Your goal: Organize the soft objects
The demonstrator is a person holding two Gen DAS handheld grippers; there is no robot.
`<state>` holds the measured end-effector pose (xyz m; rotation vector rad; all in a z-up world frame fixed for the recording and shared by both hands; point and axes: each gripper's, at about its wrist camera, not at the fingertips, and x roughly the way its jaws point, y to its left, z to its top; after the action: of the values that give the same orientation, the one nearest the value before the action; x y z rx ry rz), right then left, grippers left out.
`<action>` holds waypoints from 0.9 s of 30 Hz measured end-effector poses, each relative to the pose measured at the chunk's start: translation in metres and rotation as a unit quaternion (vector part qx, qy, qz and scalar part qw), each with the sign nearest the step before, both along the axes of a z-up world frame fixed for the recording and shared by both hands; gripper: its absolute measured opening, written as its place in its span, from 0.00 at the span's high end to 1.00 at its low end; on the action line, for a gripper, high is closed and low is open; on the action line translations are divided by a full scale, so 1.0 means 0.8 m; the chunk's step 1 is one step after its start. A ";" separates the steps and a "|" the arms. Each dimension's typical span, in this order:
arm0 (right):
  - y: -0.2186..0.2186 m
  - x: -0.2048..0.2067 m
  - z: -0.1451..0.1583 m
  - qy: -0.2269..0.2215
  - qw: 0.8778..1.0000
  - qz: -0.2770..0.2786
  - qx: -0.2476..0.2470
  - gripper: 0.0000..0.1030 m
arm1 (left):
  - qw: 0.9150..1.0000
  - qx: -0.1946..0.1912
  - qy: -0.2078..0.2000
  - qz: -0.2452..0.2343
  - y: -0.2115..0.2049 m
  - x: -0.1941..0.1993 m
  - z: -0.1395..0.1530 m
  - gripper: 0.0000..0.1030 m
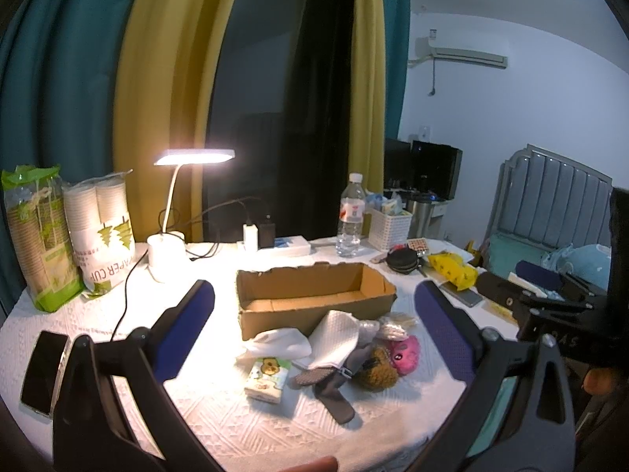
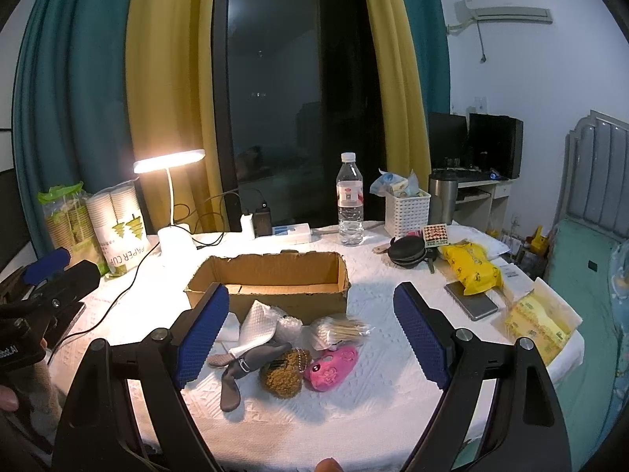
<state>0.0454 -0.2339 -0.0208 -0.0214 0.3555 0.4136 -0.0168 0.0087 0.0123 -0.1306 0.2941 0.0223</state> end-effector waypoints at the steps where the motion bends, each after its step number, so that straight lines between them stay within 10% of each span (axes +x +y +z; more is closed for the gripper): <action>1: 0.000 0.000 0.000 0.000 1.000 0.000 0.000 0.14 | 1.000 0.000 0.000 0.000 0.000 0.000 0.000 0.01; 27: 0.002 0.000 -0.003 0.000 1.000 0.001 -0.004 0.14 | 1.000 -0.001 0.000 0.001 0.001 -0.001 -0.003 0.01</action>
<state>0.0451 -0.2326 -0.0234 -0.0302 0.3582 0.4139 -0.0179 0.0093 0.0102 -0.1336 0.2931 0.0228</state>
